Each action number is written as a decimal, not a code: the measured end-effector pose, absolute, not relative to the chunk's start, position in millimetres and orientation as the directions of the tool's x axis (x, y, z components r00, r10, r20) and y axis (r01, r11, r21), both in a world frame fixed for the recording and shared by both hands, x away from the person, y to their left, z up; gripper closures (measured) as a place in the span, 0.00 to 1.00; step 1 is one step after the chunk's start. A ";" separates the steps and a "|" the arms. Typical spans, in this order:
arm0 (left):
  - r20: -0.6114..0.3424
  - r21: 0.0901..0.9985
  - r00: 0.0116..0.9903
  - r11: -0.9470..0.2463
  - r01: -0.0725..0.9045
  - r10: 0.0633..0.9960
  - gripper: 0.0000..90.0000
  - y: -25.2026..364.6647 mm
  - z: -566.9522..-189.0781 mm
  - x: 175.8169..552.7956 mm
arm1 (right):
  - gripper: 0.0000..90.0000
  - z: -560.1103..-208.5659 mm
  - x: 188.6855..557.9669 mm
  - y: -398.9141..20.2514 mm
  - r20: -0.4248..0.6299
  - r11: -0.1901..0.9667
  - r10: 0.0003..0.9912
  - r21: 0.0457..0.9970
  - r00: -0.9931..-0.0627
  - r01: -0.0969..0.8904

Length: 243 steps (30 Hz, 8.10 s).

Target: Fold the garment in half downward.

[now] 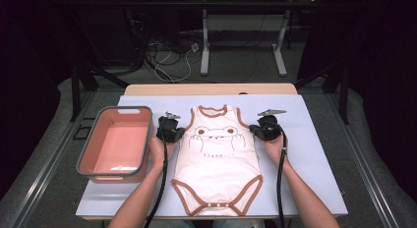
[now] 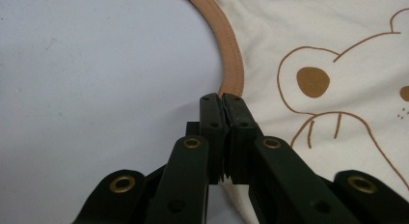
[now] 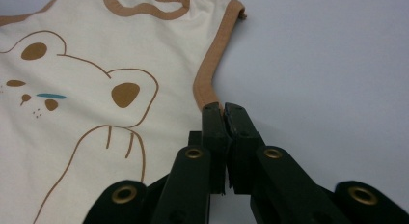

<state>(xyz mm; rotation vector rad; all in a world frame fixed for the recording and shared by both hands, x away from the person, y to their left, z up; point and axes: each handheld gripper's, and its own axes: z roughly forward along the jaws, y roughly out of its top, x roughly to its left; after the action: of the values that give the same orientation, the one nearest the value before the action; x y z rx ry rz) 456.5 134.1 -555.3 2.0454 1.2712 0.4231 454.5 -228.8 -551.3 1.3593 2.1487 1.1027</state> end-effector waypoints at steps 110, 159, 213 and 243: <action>0.152 0.706 0.491 -0.442 0.553 0.858 0.97 127.0 -523.9 371.2 | 0.97 -507.5 390.8 -233.8 0.086 0.347 0.786 0.757 -0.612 0.553; 0.128 0.690 0.557 -0.477 0.545 0.821 0.45 135.3 -539.3 349.0 | 0.41 -528.8 379.6 -227.5 0.078 0.477 0.732 0.650 -0.676 0.591; -0.048 0.683 0.582 -0.398 0.612 0.812 0.00 108.2 -534.4 418.7 | 0.10 -527.6 425.5 -207.2 0.132 0.328 0.778 0.749 -0.615 0.575; -0.076 0.655 0.456 -0.301 0.693 0.887 0.53 107.2 -555.3 467.6 | 0.67 -550.4 455.4 -199.9 0.121 0.245 0.855 0.762 -0.504 0.599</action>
<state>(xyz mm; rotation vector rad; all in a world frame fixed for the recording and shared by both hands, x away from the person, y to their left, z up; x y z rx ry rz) 467.6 107.2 -555.3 2.0840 1.3124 0.3999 455.4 -199.9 -550.4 1.3441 2.2033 1.1256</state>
